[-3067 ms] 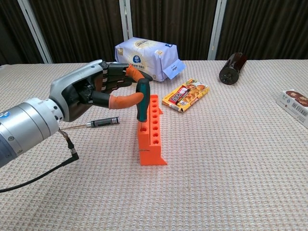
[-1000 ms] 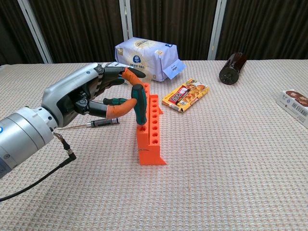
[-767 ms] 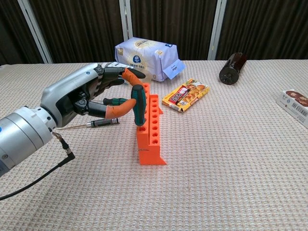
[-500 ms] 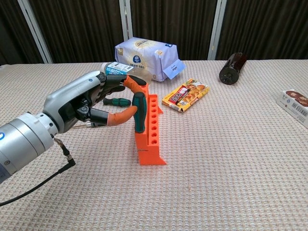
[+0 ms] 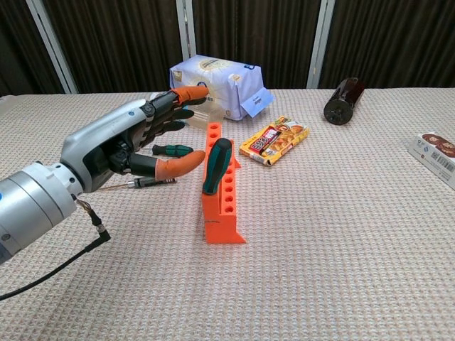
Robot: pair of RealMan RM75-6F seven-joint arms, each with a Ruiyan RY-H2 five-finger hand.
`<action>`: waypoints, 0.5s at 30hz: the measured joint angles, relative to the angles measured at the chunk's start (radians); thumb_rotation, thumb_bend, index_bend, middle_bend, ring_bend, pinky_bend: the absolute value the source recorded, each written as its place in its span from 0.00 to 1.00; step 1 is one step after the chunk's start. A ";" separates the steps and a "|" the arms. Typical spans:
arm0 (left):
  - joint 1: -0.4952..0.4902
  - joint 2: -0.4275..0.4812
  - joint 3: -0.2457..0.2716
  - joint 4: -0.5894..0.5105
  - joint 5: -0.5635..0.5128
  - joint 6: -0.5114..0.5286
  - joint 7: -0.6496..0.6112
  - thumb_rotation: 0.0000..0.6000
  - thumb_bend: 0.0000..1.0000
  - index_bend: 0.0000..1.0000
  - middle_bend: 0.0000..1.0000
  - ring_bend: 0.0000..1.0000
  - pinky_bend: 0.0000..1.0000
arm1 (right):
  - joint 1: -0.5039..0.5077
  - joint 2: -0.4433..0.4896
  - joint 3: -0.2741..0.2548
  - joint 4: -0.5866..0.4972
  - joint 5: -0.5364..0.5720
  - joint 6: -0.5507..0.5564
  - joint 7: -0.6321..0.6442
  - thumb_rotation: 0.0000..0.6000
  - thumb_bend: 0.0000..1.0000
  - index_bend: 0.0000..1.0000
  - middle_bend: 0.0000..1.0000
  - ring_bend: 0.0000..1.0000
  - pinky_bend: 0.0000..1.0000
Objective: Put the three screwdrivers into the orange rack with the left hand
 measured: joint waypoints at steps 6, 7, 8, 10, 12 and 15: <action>0.020 0.061 -0.023 -0.029 0.010 0.061 0.005 0.88 0.38 0.20 0.04 0.00 0.00 | 0.000 0.000 0.000 0.004 0.000 -0.001 0.005 1.00 0.00 0.02 0.00 0.00 0.02; 0.022 0.075 -0.028 -0.035 0.006 0.062 0.015 0.88 0.41 0.24 0.06 0.00 0.00 | 0.000 0.000 0.000 0.005 0.000 -0.001 0.006 1.00 0.00 0.02 0.00 0.00 0.02; 0.023 0.090 -0.034 -0.040 0.000 0.062 0.029 0.89 0.43 0.27 0.06 0.00 0.00 | 0.001 0.000 0.000 0.007 -0.001 -0.002 0.008 1.00 0.00 0.02 0.00 0.00 0.02; 0.026 0.126 -0.048 -0.052 -0.022 0.058 0.081 0.93 0.48 0.35 0.08 0.00 0.00 | 0.002 -0.002 -0.001 0.009 -0.003 -0.003 0.011 1.00 0.00 0.02 0.00 0.00 0.02; 0.026 0.162 -0.062 -0.063 -0.051 0.047 0.149 0.98 0.50 0.41 0.09 0.00 0.00 | 0.003 -0.003 -0.002 0.012 -0.005 -0.005 0.012 1.00 0.00 0.02 0.00 0.00 0.03; 0.022 0.211 -0.077 -0.079 -0.102 0.018 0.259 1.00 0.53 0.46 0.10 0.00 0.00 | 0.006 -0.005 -0.002 0.012 -0.007 -0.008 0.010 1.00 0.00 0.02 0.00 0.00 0.03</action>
